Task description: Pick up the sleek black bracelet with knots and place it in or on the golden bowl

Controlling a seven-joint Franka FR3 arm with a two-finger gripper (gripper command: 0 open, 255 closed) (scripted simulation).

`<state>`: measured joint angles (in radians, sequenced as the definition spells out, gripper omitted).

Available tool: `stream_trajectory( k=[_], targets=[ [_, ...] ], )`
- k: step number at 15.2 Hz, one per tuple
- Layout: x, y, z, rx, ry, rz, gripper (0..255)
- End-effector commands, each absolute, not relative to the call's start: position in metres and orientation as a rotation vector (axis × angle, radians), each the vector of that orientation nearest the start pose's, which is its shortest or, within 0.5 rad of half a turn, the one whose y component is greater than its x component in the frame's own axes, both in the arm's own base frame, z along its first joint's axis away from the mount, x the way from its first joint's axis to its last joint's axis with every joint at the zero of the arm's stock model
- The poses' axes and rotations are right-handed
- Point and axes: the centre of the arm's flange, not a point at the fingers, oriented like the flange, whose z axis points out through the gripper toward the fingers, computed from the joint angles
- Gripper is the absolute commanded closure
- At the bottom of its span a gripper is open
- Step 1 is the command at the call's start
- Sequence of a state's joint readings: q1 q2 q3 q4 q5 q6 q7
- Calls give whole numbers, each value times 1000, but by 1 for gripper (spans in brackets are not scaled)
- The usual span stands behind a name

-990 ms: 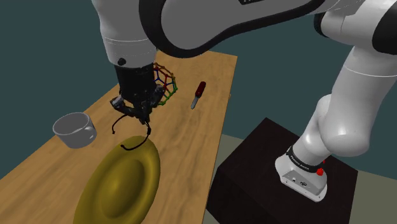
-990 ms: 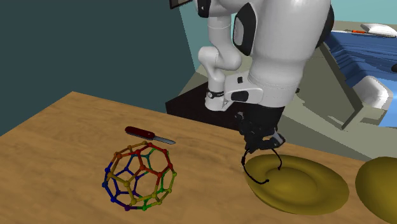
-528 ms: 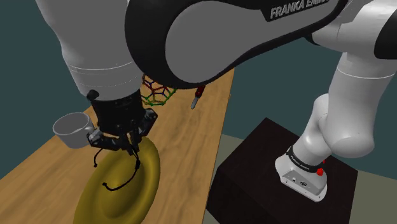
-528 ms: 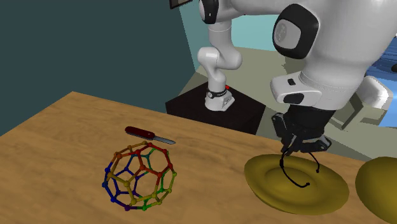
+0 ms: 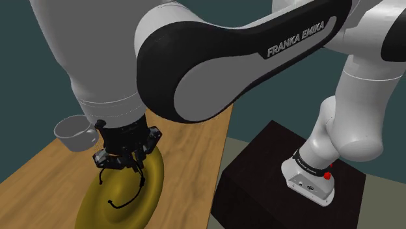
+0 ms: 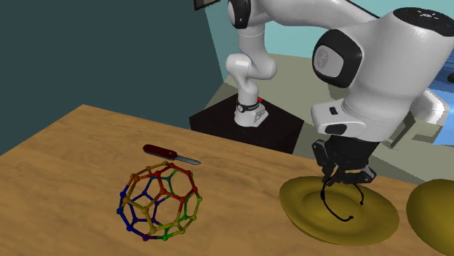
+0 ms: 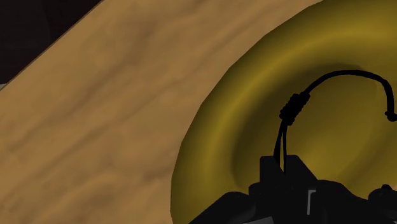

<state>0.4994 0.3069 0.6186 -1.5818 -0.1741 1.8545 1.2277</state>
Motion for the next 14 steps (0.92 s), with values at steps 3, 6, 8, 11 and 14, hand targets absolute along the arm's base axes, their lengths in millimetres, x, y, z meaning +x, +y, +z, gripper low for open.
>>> stream_trajectory(
  k=[3, 6, 8, 11, 14],
  targets=[
    [330, 552, 468, -3113, 136, -3, 255],
    [330, 552, 452, -3113, 136, -3, 255],
    [330, 552, 447, -3113, 136, -3, 255],
    [330, 552, 447, -3113, 136, -3, 255],
    [330, 552, 447, -3113, 136, -3, 255]
  ],
)
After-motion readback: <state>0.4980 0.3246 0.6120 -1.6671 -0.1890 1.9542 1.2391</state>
